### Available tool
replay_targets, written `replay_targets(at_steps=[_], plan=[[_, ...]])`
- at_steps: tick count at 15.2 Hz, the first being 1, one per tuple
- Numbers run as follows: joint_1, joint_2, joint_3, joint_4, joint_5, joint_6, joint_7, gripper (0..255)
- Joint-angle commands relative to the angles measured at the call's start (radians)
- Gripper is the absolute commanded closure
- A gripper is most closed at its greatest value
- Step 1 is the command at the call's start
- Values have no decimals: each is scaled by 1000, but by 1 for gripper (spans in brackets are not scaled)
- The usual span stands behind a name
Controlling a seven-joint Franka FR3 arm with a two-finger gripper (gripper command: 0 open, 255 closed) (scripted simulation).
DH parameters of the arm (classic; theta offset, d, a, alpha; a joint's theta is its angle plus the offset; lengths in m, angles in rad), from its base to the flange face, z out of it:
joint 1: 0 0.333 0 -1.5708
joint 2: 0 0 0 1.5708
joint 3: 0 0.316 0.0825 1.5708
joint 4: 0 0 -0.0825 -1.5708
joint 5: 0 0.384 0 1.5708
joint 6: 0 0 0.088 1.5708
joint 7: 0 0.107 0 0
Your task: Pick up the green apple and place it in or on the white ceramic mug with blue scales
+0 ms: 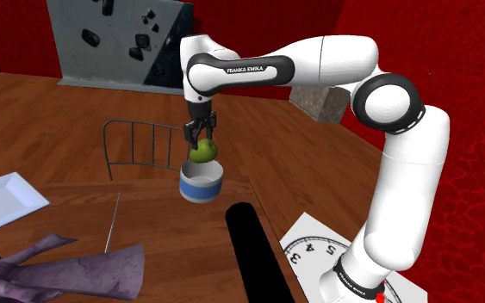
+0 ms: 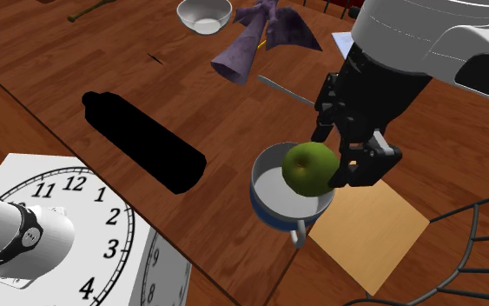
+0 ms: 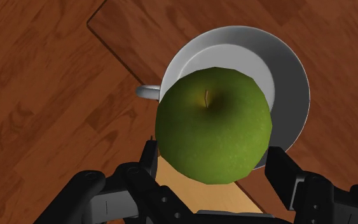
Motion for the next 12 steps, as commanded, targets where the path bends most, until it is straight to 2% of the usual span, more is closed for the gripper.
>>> replay_targets(at_steps=[1, 8, 9, 12], plan=[[0, 0, 0, -13, -1, 14, 2, 255], [0, 0, 0, -13, -1, 14, 2, 255], [0, 0, 0, -13, -1, 14, 2, 0], [0, 0, 0, -13, -1, 14, 2, 0]])
